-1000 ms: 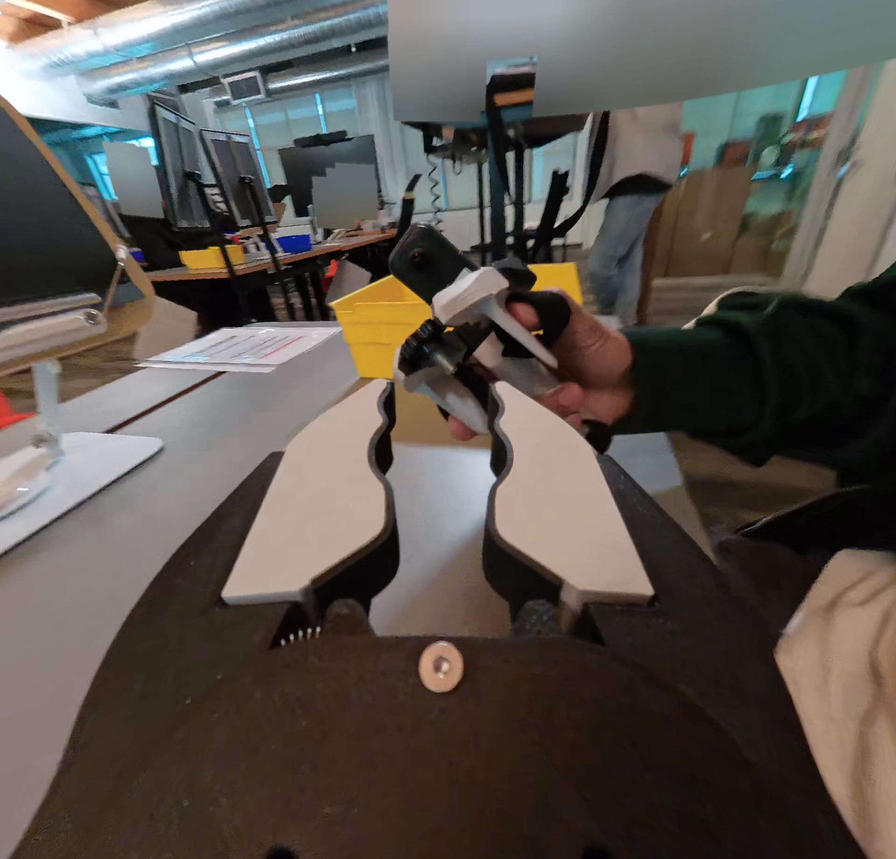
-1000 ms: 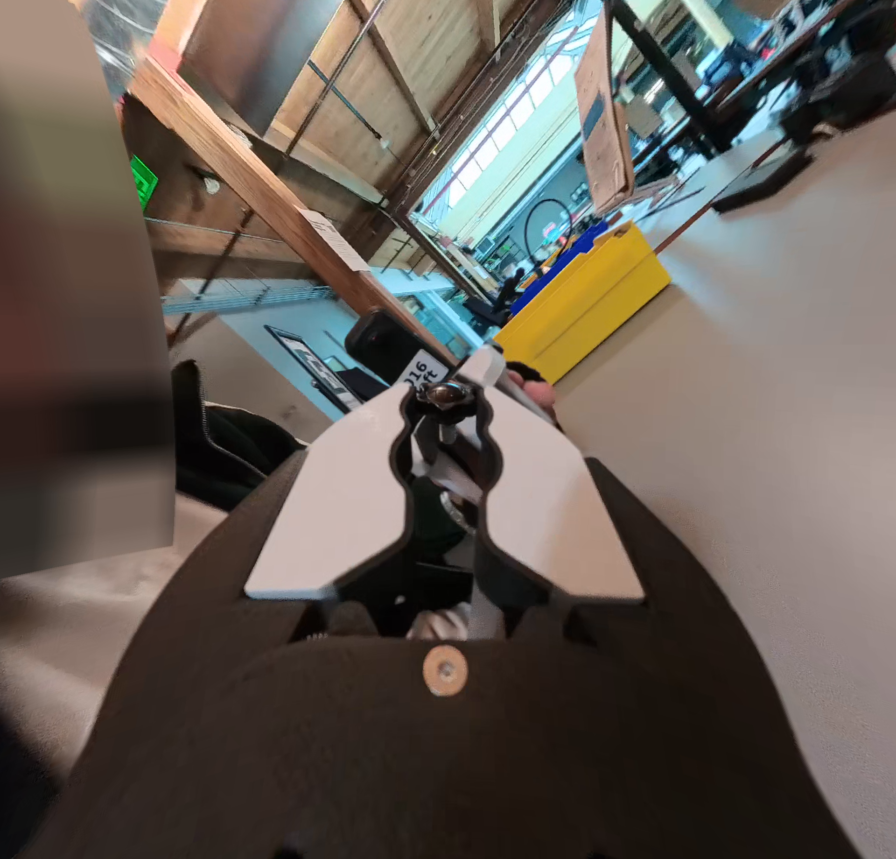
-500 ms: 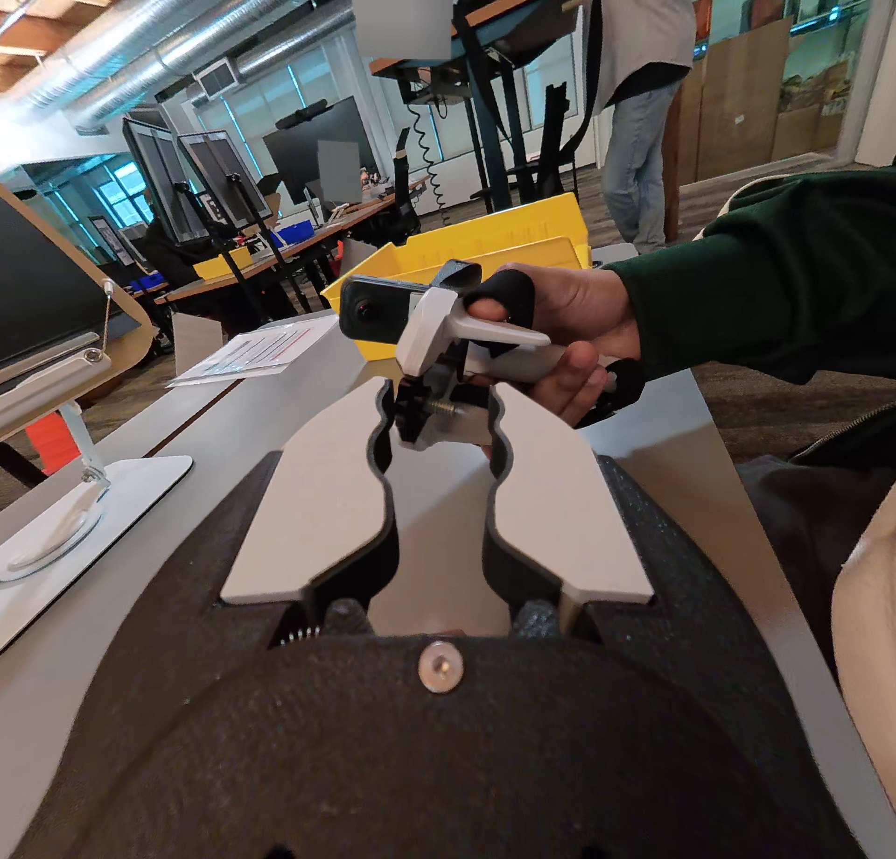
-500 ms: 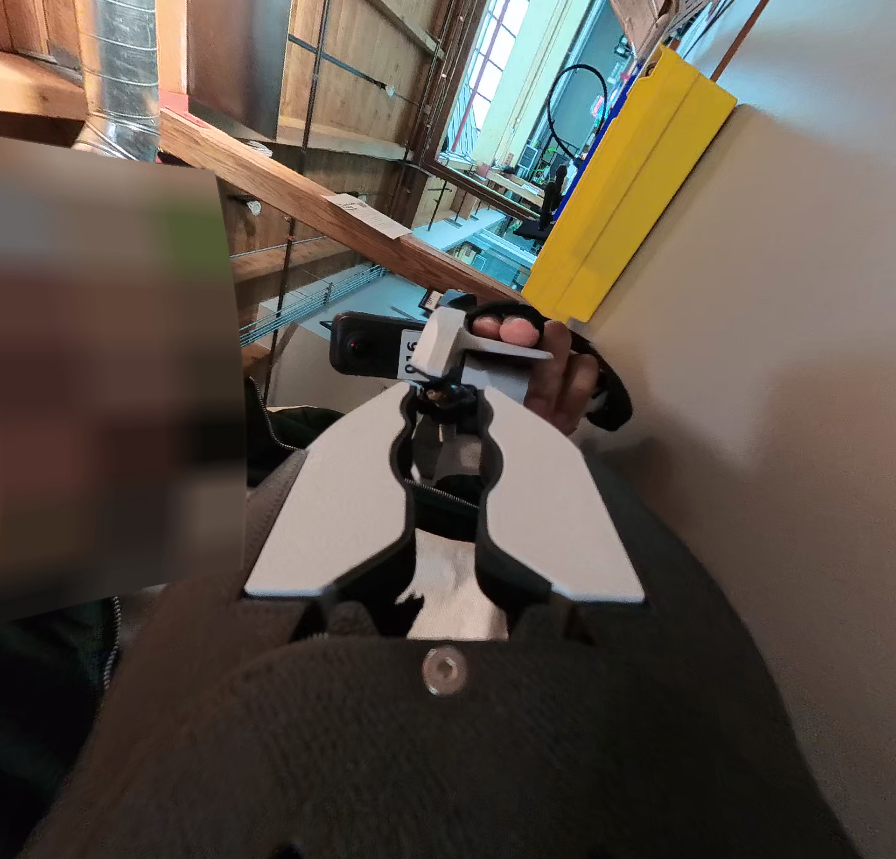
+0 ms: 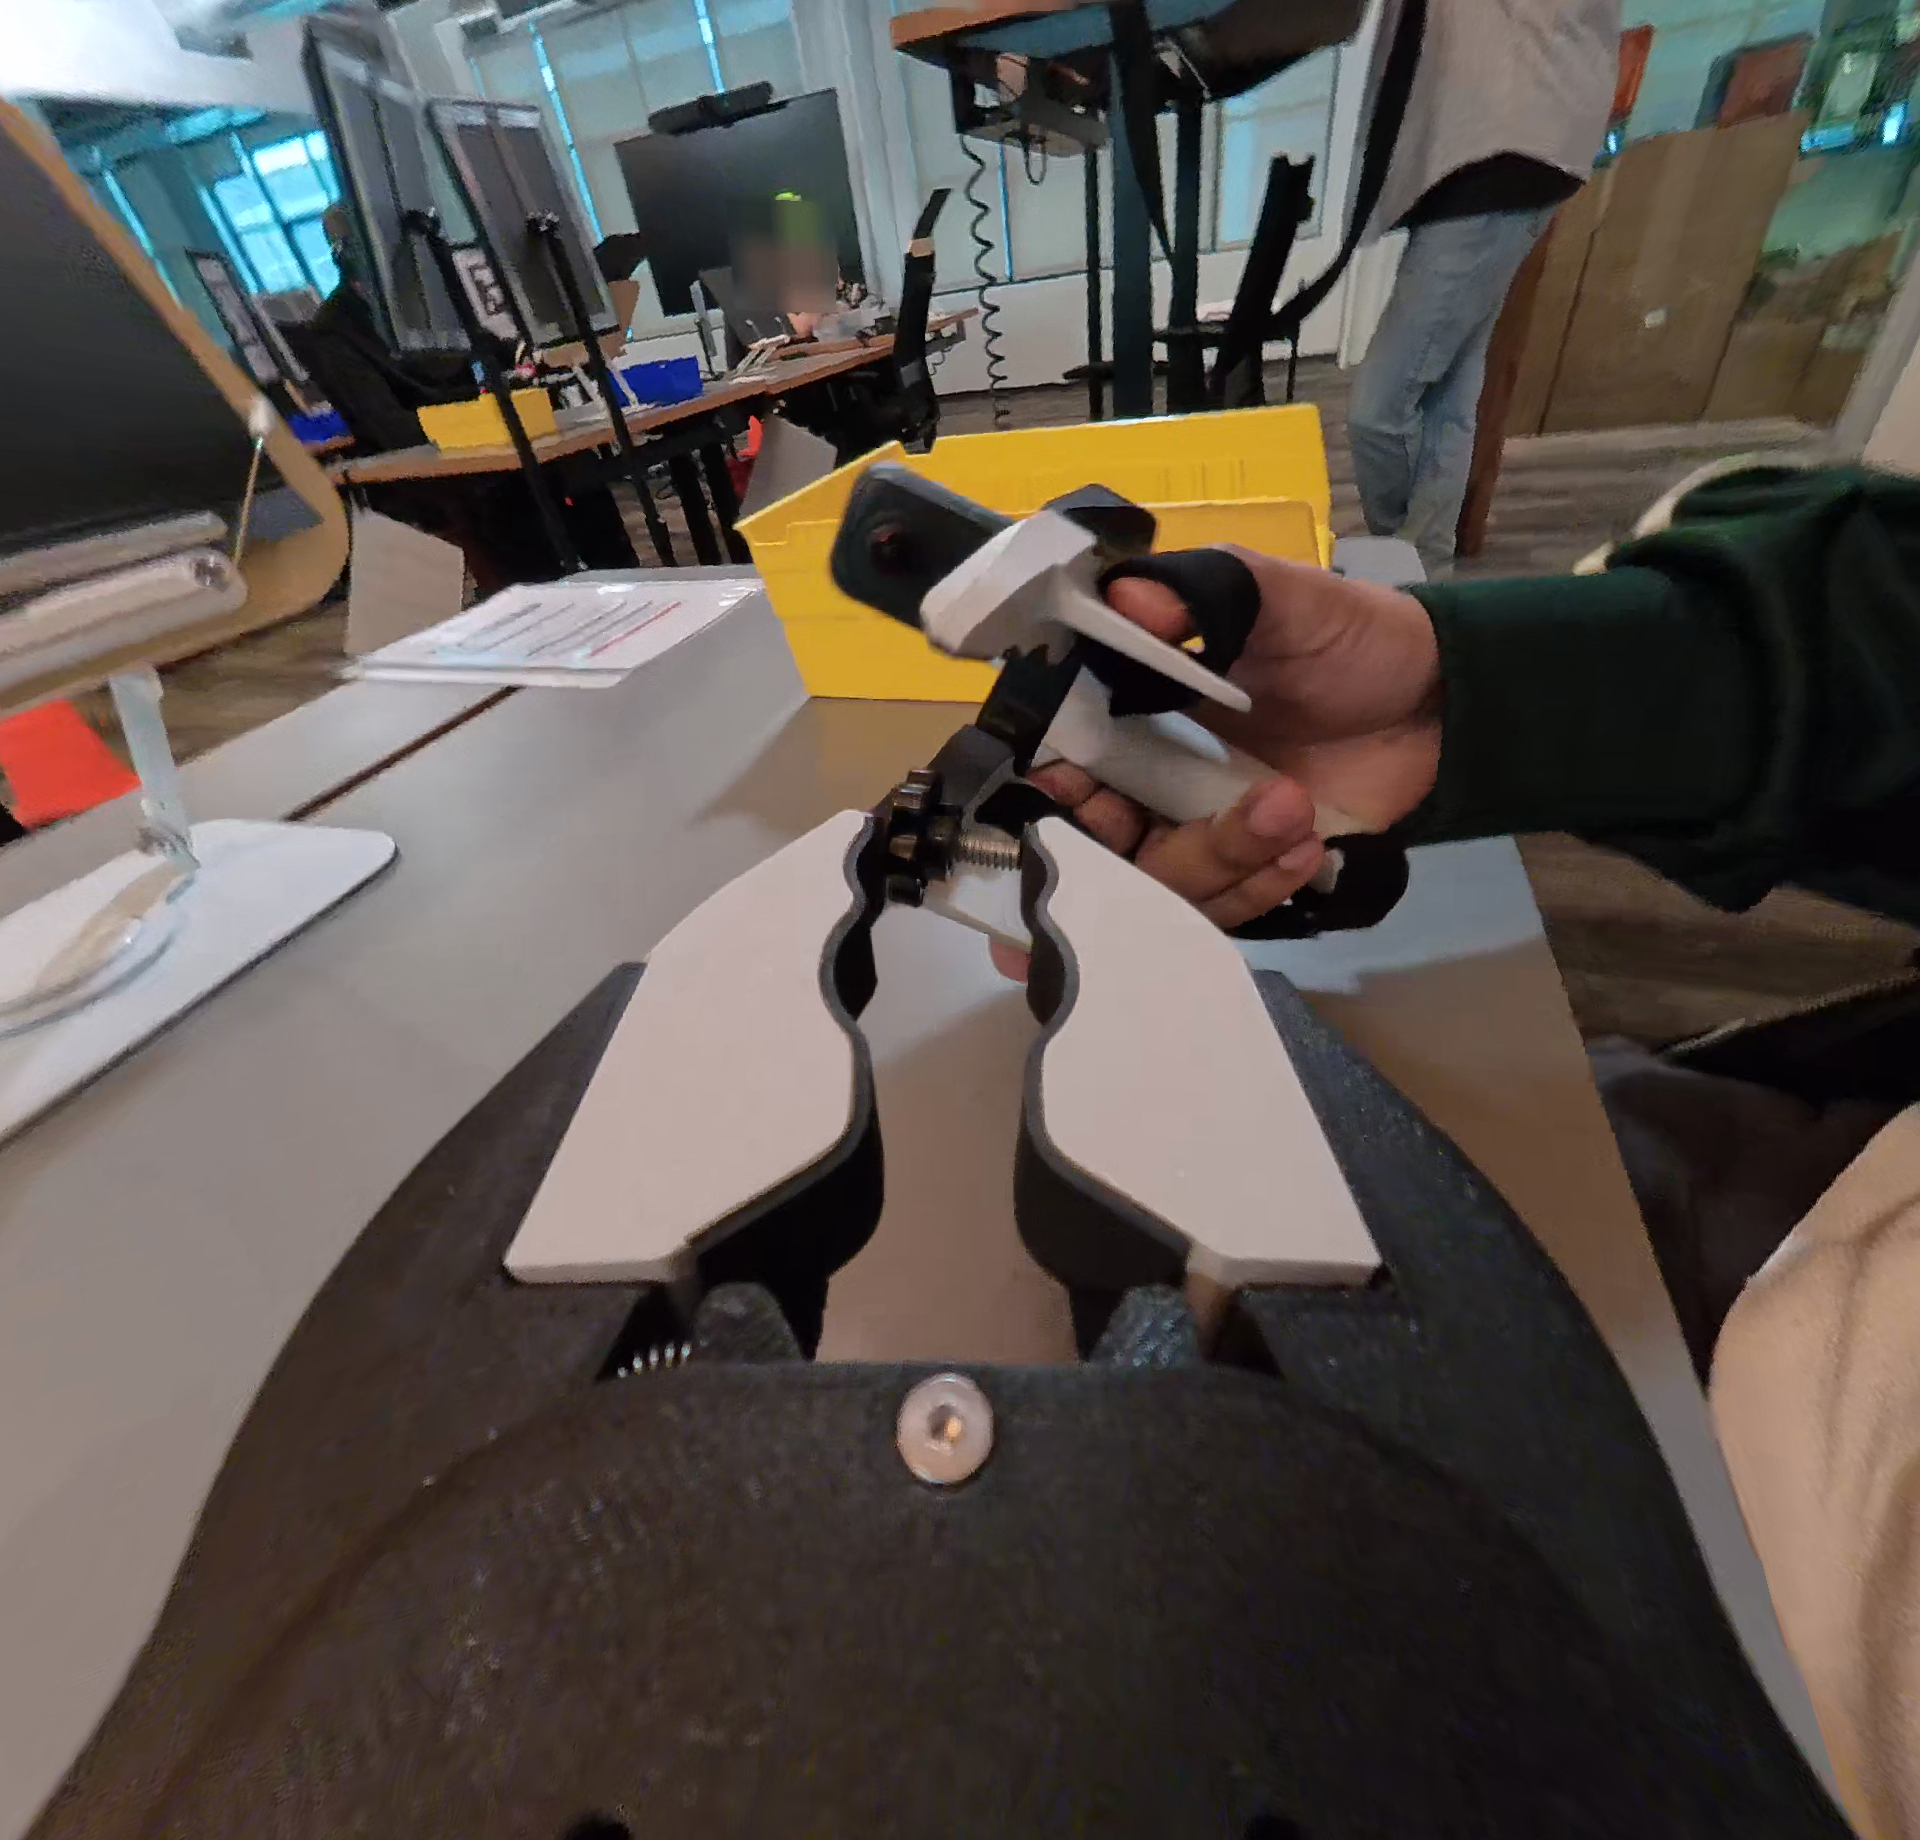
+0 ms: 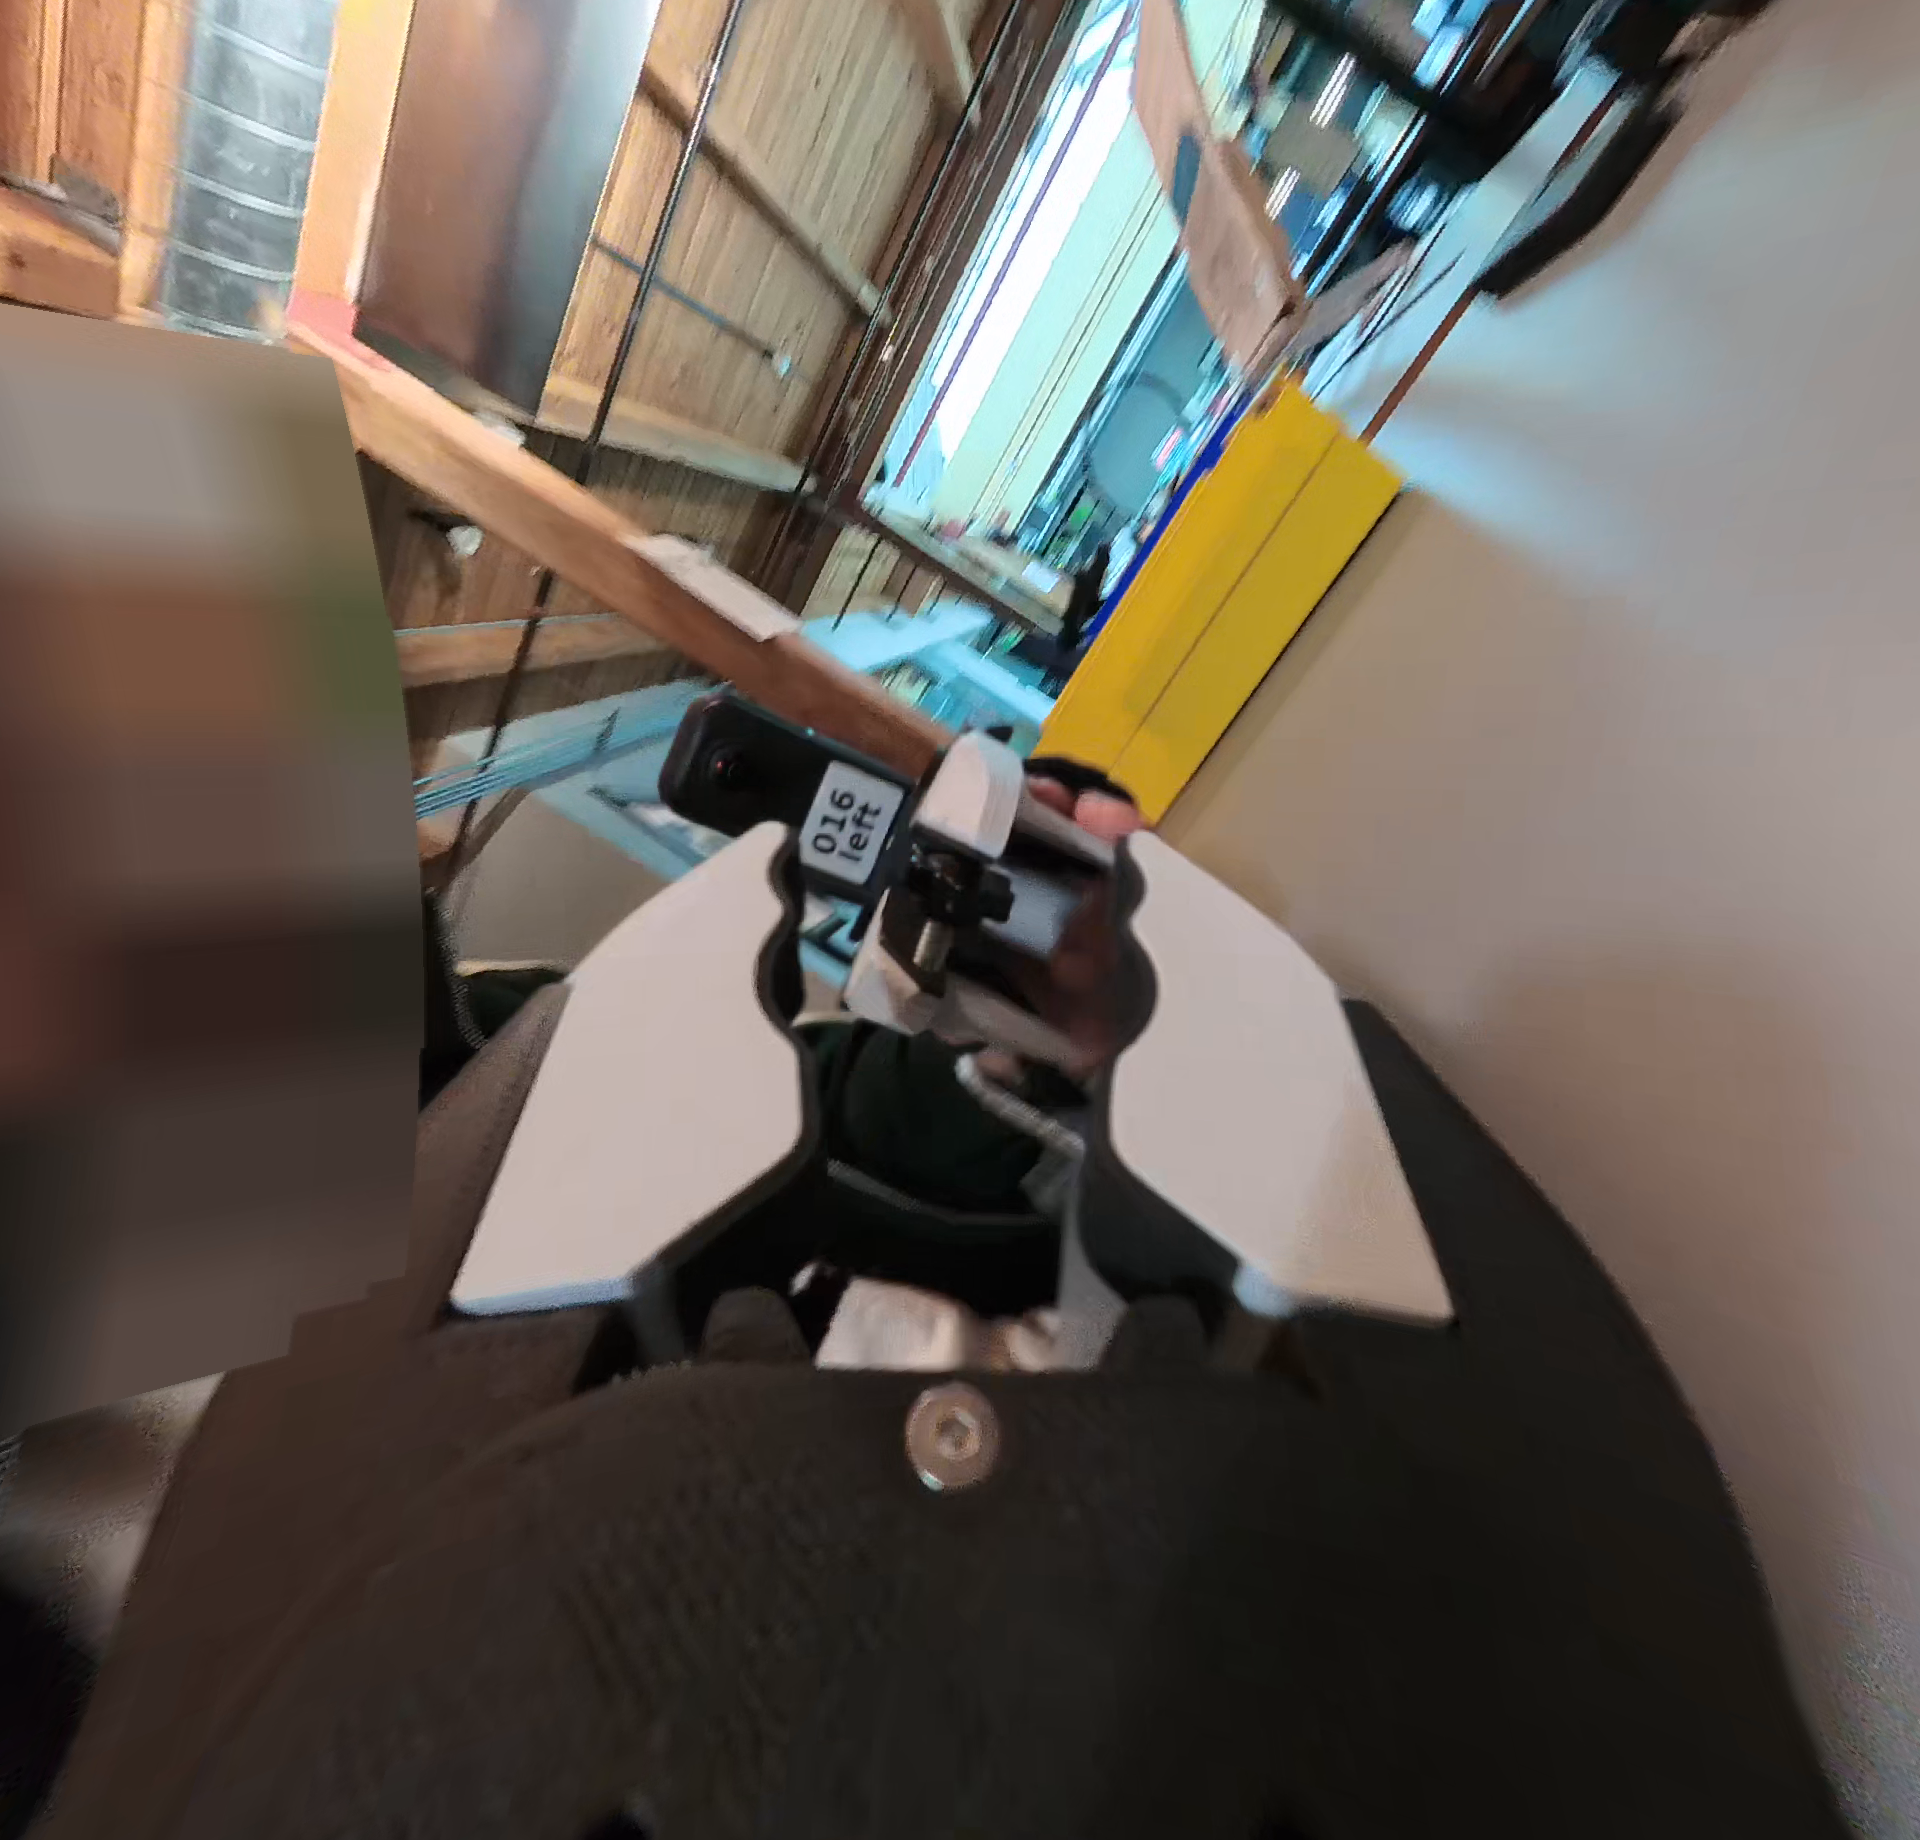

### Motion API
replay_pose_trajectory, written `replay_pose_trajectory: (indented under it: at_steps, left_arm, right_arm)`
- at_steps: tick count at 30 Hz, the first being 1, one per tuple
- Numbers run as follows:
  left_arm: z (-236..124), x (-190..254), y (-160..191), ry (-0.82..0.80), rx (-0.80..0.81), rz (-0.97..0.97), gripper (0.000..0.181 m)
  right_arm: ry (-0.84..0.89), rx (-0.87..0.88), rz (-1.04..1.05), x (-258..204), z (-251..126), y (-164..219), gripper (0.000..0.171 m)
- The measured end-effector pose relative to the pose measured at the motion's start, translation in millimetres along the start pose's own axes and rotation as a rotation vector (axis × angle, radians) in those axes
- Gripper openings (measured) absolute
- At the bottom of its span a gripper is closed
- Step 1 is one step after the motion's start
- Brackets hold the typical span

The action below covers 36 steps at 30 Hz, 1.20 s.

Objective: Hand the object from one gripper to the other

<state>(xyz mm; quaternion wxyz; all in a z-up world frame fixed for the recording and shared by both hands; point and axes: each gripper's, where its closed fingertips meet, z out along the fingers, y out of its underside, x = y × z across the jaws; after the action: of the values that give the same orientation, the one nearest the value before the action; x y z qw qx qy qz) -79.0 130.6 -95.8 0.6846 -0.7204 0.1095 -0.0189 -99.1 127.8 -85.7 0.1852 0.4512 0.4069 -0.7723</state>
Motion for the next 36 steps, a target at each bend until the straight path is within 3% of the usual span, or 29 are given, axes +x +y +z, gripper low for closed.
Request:
replay_pose_trajectory:
  at_steps: [1,4,6,9,12,16,19,36]
  left_arm:
    - [-1,-4,1,-0.002,0.004,-0.061,0.024]
    - [-3,-19,12,0.014,-0.016,-0.35,0.024]
    - [-5,-21,15,0.114,0.017,-0.616,0.026]
    - [-12,-24,9,0.315,0.143,-1.056,0.025]
    - [-14,-26,13,0.404,0.178,-1.253,0.025]
    - [-8,-8,20,0.475,0.045,-1.287,0.026]
    - [-5,-1,22,0.492,0.001,-1.297,0.026]
    - [-3,1,27,0.487,-0.014,-1.346,0.026]
  right_arm:
    - [0.032,0.042,-0.041,2,-2,-7,0.062]
    - [0.137,0.108,-0.258,1,-9,-22,0.064]
    - [0.214,0.115,-0.451,-3,-12,-28,0.062]
    - [0.323,0.074,-0.779,-7,-12,-28,0.052]
    - [0.397,-0.036,-1.064,-10,-8,-17,0.034]
    - [0.481,-0.228,-1.277,6,0,5,0.022]
    - [0.484,-0.309,-1.251,16,4,17,0.02]
    - [0.48,-0.357,-1.184,26,7,26,0.007]
